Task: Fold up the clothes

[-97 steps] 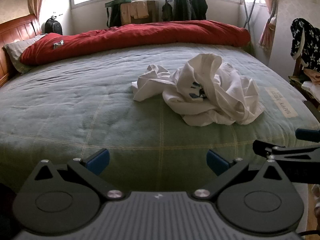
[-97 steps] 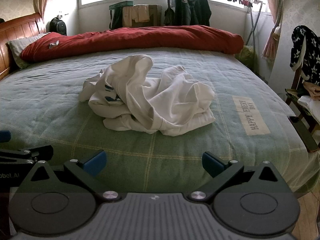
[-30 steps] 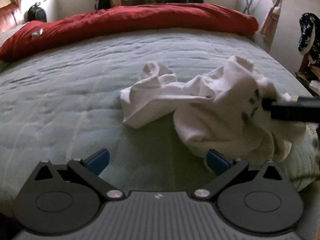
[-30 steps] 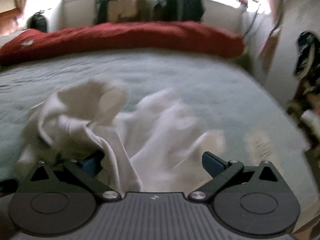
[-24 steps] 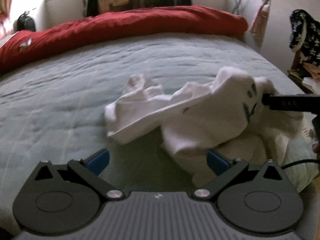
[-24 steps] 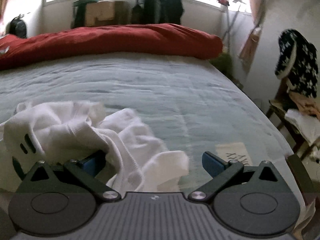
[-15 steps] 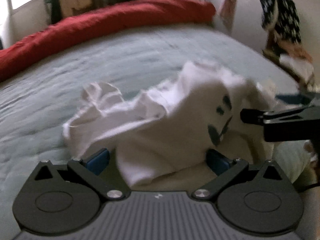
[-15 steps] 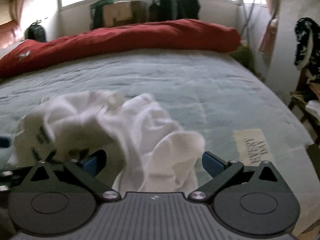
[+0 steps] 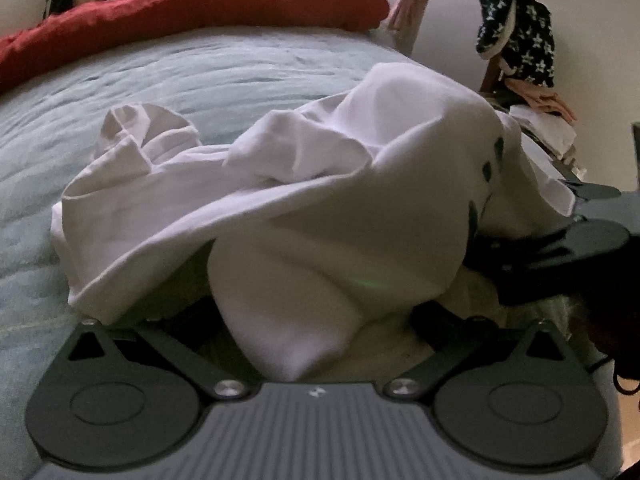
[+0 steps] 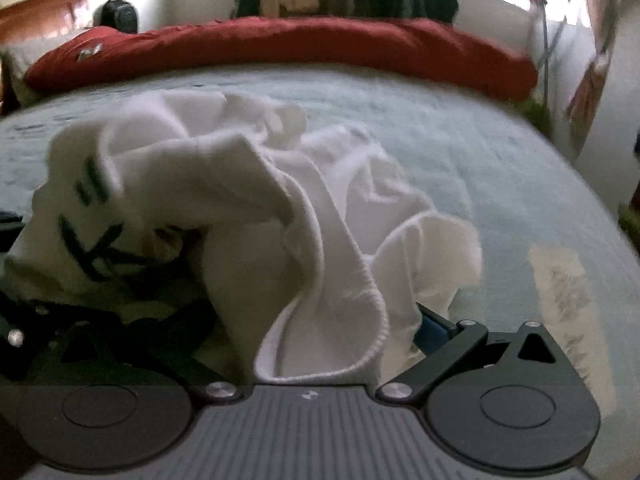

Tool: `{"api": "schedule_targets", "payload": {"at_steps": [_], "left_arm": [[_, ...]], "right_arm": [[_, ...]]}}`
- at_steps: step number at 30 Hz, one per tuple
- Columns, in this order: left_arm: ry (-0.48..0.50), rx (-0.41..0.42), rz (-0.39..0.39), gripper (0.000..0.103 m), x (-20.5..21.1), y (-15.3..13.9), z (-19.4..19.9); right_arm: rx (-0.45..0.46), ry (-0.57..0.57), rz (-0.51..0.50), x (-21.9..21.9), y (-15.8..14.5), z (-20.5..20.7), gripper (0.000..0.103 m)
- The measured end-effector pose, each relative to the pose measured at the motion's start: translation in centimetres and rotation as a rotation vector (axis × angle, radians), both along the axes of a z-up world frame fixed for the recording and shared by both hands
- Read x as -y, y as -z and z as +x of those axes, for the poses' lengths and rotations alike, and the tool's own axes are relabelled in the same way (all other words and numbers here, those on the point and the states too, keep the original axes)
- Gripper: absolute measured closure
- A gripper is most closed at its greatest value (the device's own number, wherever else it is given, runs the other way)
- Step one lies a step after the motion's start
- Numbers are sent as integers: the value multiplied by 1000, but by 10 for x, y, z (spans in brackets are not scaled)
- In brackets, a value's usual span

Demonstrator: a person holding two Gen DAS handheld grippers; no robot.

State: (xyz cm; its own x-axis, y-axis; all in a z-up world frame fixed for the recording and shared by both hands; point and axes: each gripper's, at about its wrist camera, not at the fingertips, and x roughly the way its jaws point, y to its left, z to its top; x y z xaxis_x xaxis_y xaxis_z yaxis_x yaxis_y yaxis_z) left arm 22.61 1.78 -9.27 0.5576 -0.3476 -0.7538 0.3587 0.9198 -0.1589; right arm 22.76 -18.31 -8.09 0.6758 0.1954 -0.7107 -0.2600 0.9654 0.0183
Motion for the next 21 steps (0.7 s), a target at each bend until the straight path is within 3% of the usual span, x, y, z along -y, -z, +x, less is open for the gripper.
{"api": "schedule_targets", "payload": {"at_steps": [2, 8, 12, 16, 21], "left_arm": [[-5, -1, -15, 0, -2, -1, 1], [22, 94, 57, 1, -4, -25, -27], [67, 184, 91, 1, -12, -59, -50], [104, 252, 136, 1, -2, -80, -45], [188, 291, 213, 1, 37, -81, -26]], "right_arm": [[6, -1, 19, 3, -2, -2, 0], [60, -37, 32, 9, -15, -15, 0], [95, -61, 41, 13, -24, -24, 0], [136, -75, 66, 15, -38, -42, 0], [138, -69, 90, 16, -40, -54, 0]]}}
